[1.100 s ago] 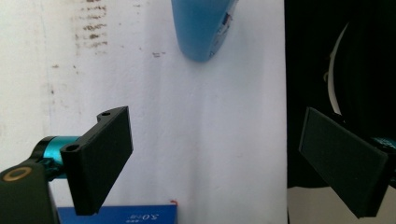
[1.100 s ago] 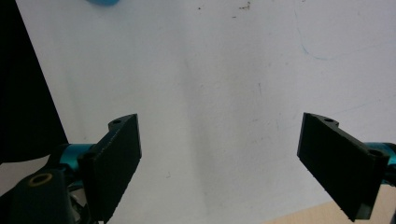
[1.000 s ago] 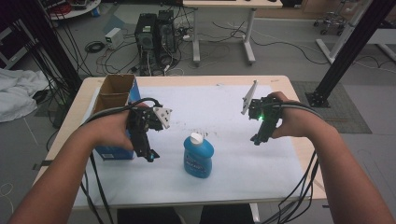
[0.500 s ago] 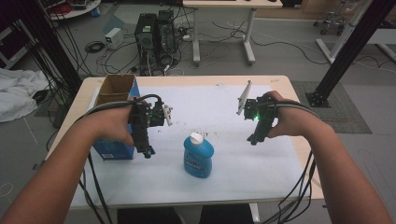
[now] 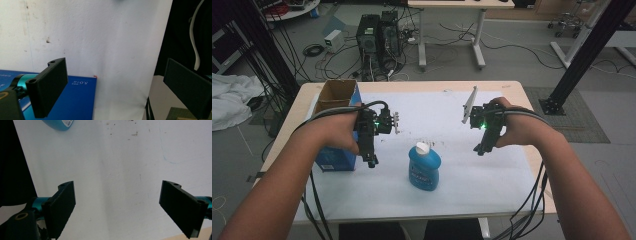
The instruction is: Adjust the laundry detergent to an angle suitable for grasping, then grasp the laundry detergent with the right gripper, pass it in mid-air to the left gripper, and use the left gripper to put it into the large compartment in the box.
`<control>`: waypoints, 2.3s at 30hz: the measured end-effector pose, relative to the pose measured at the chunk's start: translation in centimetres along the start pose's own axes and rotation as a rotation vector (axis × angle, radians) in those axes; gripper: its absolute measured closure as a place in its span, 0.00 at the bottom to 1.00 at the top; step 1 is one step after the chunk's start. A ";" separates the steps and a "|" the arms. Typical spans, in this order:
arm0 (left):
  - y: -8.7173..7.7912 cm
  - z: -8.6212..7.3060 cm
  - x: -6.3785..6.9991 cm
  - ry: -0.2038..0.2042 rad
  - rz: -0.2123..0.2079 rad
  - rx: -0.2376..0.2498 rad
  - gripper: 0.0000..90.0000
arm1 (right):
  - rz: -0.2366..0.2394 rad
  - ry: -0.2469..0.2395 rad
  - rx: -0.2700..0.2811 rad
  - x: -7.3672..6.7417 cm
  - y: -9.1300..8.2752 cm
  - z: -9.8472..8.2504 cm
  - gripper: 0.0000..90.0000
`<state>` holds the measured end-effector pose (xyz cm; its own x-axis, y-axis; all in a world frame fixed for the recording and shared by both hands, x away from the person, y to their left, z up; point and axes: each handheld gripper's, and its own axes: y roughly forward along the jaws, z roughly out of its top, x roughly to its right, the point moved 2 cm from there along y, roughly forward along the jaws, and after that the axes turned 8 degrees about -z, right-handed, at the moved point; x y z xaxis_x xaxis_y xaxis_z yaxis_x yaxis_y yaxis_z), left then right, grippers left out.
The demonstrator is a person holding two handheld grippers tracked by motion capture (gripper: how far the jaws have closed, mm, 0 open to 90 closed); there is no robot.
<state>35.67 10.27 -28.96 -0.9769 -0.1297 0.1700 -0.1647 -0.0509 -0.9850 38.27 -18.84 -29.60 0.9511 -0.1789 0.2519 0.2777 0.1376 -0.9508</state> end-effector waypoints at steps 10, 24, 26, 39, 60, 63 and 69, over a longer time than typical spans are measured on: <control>-0.2 -0.1 -0.2 -0.034 0.041 0.028 0.06 | -0.003 -0.001 0.000 -0.2 -0.1 0.2 0.14; -0.6 -0.5 -0.3 -0.040 0.045 0.030 0.06 | -0.005 -0.002 0.005 0.0 -0.2 0.6 0.14; -0.5 -0.4 -0.2 -0.032 0.035 0.026 0.06 | -0.006 -0.007 0.009 -0.1 -0.2 0.6 0.14; -0.2 -0.1 -0.6 -0.008 0.025 0.012 0.06 | -0.012 0.005 -0.003 0.0 -0.4 0.0 0.14; 0.8 -0.3 -0.2 0.023 0.009 0.084 0.06 | 0.035 0.129 0.107 -3.2 -0.2 -2.1 0.14; 1.0 -0.5 -0.2 0.026 0.005 0.097 0.06 | 0.050 0.149 0.141 -3.7 0.0 -2.2 0.14; 1.1 -0.7 -0.2 0.035 -0.002 0.112 0.06 | 0.080 0.189 0.191 -4.6 0.5 -2.7 0.14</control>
<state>35.62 10.93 -30.12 -0.9811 -0.0945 0.1691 -0.1525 -0.1615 -0.9750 33.72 -20.57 -31.73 0.9337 -0.3366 0.1221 0.2405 0.3369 -0.9103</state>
